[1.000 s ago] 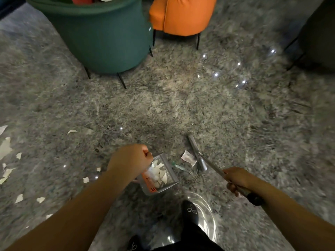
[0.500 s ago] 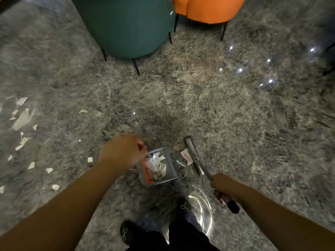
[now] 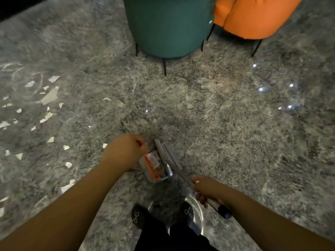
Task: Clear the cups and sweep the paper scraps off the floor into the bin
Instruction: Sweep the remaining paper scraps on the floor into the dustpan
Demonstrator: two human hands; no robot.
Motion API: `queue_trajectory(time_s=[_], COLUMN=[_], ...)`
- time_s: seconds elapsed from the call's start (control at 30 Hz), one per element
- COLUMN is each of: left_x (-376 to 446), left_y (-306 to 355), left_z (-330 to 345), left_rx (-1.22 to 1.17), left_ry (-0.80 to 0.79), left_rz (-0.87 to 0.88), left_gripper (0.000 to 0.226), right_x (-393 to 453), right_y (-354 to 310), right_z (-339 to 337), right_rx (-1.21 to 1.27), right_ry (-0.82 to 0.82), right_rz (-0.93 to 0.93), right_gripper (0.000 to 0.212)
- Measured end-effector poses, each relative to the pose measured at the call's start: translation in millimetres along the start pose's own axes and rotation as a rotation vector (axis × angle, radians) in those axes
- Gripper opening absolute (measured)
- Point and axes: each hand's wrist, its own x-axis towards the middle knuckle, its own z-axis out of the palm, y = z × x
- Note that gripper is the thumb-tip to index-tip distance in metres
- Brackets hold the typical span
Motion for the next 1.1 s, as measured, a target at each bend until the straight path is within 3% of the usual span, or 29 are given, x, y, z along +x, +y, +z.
queue_trajectory(time_s=[0.27,0.63,0.83,1.1], left_x=[-33.0,-92.7,-123.9,-155.8], left_y=[-114.0,-255.5,-305.3,-351.7], left_z=[-40.7,-83.2,-94.1,-95.8], left_rx=[-0.165,-0.33,-0.388,-0.438], left_ry=[0.199,0.336,0.414,0.471], left_rz=[-0.202,-0.51,-0.663,-0.944], left_gripper=[0.016,0.017,0.023,0.02], right_x=[-10.9,23.3,63.9,145.3], right_y=[-85.4,-177.6,-222.2,-292.7], right_z=[61.1,132.3,153.1,179.6], right_rx=[-0.073,-0.187,-0.214,-0.345], right_ry=[-0.037,-0.03,0.033,-0.048], right_rz=[-0.058,-0.133,-0.094,0.043], right_gripper=[0.029,0.03,0.036,0.025])
